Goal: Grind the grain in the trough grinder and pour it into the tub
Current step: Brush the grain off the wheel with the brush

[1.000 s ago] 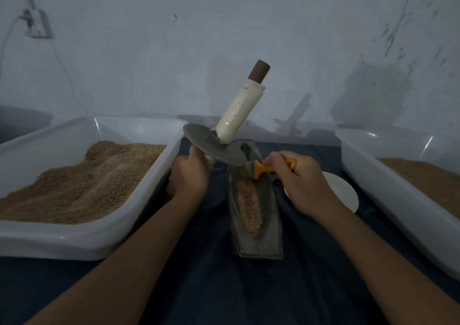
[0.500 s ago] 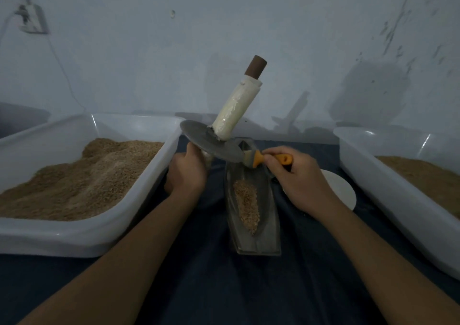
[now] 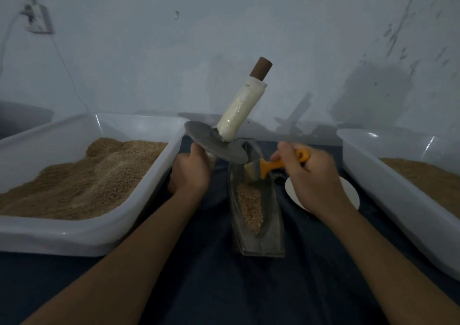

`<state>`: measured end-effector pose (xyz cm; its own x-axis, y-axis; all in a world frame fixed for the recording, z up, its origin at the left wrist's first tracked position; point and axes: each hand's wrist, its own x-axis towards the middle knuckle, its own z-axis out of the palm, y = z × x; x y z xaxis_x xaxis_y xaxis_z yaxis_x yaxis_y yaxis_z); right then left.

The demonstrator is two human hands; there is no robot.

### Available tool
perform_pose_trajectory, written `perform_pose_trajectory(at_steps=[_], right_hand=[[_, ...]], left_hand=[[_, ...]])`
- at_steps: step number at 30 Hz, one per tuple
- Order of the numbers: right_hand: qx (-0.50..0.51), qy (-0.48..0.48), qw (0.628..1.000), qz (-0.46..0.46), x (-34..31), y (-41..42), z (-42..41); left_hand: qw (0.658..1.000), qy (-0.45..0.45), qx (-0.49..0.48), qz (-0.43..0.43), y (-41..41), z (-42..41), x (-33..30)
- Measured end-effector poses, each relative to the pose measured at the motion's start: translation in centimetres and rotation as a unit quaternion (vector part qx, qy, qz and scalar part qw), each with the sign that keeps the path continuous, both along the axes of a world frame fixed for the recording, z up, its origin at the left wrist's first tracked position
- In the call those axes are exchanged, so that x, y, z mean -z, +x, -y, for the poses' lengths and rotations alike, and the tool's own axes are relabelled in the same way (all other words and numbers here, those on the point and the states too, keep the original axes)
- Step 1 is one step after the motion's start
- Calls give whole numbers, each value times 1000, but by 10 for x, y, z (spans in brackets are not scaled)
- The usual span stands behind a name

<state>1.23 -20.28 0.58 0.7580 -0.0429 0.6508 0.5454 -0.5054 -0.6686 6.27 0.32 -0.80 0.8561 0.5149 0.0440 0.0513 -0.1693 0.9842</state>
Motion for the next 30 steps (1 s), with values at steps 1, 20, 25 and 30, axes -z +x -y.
perform_pose_trajectory(at_steps=[1, 20, 25, 30], right_hand=[[-7, -23, 1000, -9, 2, 0, -1], [-33, 137, 990, 12, -25, -26, -3], [-1, 82, 995, 54, -14, -26, -11], [16, 89, 992, 84, -19, -29, -9]], left_hand=[[1000, -4, 0, 2, 0, 0, -1], [999, 46, 0, -4, 3, -2, 1], [999, 32, 7, -4, 0, 0, 0], [999, 35, 10, -5, -1, 1, -2]])
